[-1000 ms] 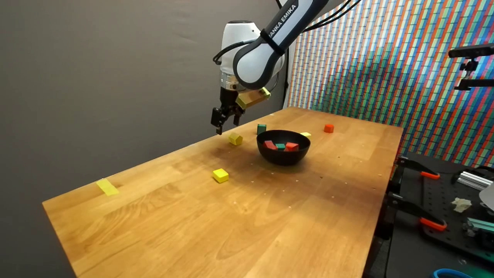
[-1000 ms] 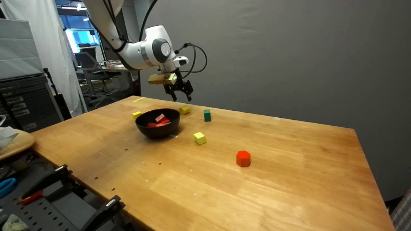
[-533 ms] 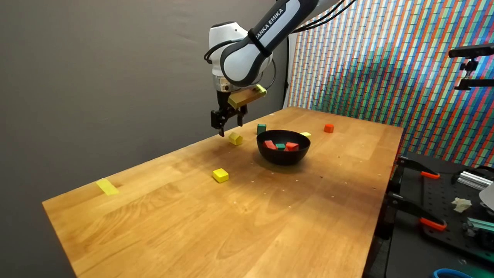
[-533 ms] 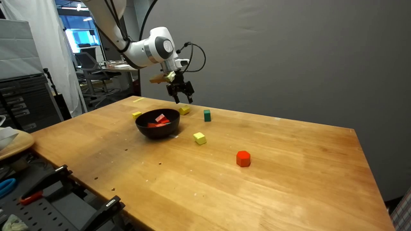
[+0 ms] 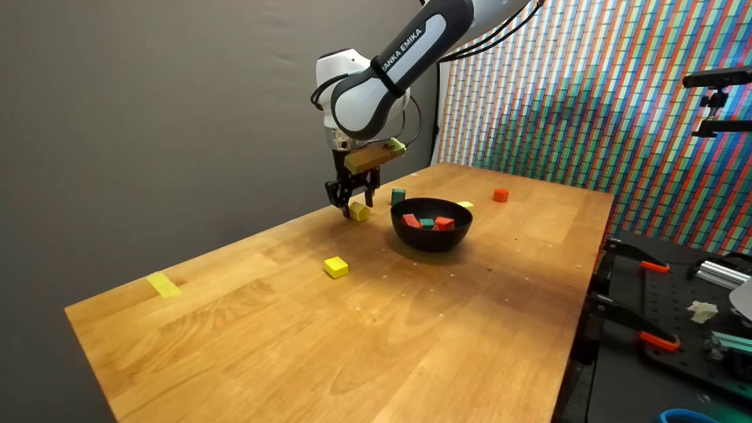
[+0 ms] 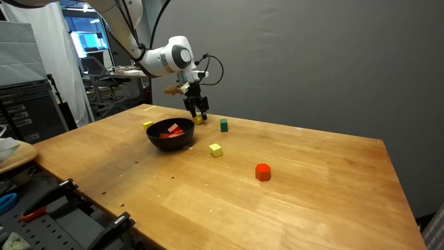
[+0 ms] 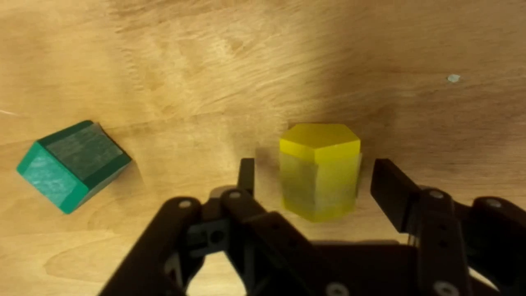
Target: Put all the blocks on the table in the black bowl
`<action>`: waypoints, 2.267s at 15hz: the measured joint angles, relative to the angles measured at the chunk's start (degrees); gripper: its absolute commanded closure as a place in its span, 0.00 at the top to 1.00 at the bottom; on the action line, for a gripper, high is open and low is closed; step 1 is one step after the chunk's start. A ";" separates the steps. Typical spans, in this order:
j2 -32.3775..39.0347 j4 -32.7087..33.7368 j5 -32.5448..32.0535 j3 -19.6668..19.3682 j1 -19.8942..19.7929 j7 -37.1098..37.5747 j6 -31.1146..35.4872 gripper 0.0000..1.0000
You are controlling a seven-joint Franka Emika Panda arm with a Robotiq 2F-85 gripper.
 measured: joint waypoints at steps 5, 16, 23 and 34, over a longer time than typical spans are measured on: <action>0.20 0.43 4.43 2.46 -2.56 0.01 -0.07 0.19; -24.04 -22.96 1.35 2.93 -3.17 -2.49 -4.75 0.19; -33.11 -42.86 4.88 3.41 -8.64 -2.25 -3.93 0.83; -39.49 -54.05 -1.29 0.67 -9.65 9.91 27.28 1.00</action>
